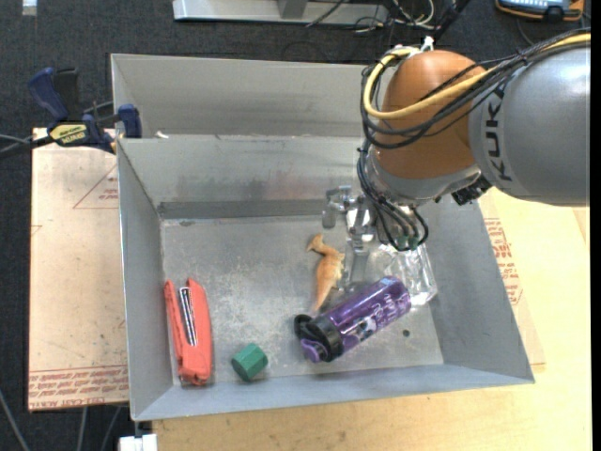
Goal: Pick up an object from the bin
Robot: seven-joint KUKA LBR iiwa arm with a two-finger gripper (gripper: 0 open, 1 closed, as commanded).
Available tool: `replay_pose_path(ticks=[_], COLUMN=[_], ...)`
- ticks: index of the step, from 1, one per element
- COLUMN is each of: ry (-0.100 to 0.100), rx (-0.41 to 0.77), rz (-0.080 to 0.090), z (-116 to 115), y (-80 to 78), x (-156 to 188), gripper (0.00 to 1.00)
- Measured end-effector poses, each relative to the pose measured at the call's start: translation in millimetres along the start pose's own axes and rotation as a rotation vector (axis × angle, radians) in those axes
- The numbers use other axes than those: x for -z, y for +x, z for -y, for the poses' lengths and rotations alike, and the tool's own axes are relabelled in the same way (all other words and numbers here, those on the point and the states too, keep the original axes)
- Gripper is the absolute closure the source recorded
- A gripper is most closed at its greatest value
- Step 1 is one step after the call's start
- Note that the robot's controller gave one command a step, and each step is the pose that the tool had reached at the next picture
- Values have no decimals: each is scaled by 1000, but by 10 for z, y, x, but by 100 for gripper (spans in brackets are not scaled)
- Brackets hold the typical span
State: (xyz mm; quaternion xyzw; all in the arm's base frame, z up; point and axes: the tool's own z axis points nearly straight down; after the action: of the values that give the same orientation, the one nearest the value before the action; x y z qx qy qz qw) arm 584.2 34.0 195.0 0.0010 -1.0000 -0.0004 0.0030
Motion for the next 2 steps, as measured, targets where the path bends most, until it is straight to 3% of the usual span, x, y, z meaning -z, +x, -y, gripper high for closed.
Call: replay_pose_path(ticks=[1,2], ry=[0,-2], rx=[-1,-51], rz=[7,15], z=[1,72], y=[-11,-8], x=[46,-167], gripper=[0,0])
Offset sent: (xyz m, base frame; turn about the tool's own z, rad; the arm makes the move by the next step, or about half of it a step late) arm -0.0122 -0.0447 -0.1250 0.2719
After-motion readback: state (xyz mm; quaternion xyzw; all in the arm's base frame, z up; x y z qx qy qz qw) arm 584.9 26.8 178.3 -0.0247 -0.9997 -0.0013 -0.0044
